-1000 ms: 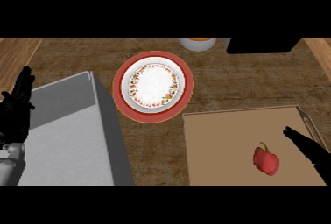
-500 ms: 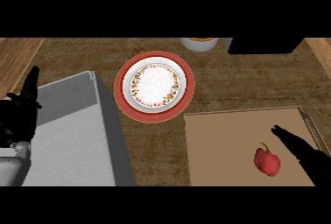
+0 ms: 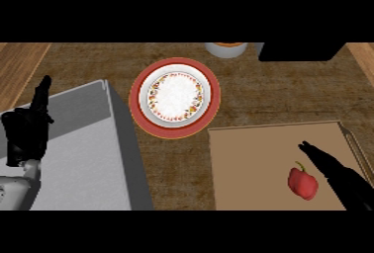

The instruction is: Pick the bell pepper from the tray and place it in the plate

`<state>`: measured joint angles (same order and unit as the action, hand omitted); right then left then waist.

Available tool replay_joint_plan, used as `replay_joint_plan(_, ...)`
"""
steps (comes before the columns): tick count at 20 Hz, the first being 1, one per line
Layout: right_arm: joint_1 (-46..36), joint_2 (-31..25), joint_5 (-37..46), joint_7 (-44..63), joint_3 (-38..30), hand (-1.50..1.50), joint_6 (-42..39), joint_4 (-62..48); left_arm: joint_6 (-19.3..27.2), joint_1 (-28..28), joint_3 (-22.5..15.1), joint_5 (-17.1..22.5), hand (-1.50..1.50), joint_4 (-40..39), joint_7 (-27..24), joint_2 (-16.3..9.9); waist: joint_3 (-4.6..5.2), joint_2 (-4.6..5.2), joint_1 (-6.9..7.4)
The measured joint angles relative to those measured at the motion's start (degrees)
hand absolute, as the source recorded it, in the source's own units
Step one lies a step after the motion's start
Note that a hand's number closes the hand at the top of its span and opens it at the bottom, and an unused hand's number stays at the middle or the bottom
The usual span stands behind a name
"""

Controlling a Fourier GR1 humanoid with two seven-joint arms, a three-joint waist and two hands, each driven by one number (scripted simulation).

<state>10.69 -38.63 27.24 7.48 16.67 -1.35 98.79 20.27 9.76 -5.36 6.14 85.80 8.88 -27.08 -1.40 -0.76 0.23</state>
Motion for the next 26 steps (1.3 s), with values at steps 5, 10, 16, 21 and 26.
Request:
replay_joint_plan(5,-1.9,0.7,1.8,-0.2,0.9,1.5,-0.1,-1.8,0.3,0.2,-0.5,0.4,0.0,-0.4,-0.4,0.0,-0.02,0.01,0.06)
replay_joint_plan(10,-3.1,1.1,4.6,-2.9,1.1,1.5,2.5,-3.6,0.8,0.1,-0.6,0.8,0.0,-0.3,-0.3,0.0,0.03,-0.13,0.03)
replay_joint_plan(16,-4.9,2.0,7.5,-3.2,0.5,1.5,5.4,-3.7,1.5,-0.1,-0.9,1.0,0.0,-0.3,-0.6,0.0,0.0,-0.22,-0.2)
replay_joint_plan(21,-13.5,9.9,13.1,-0.3,11.8,1.5,2.0,-1.7,0.2,4.5,-3.2,1.4,0.0,-0.8,0.3,0.7,0.21,1.2,4.32)
replay_joint_plan(26,-25.1,21.1,18.7,4.8,19.7,1.5,-0.5,-4.3,-0.4,7.7,-5.6,1.6,0.0,-2.3,1.5,1.3,0.26,1.58,6.86)
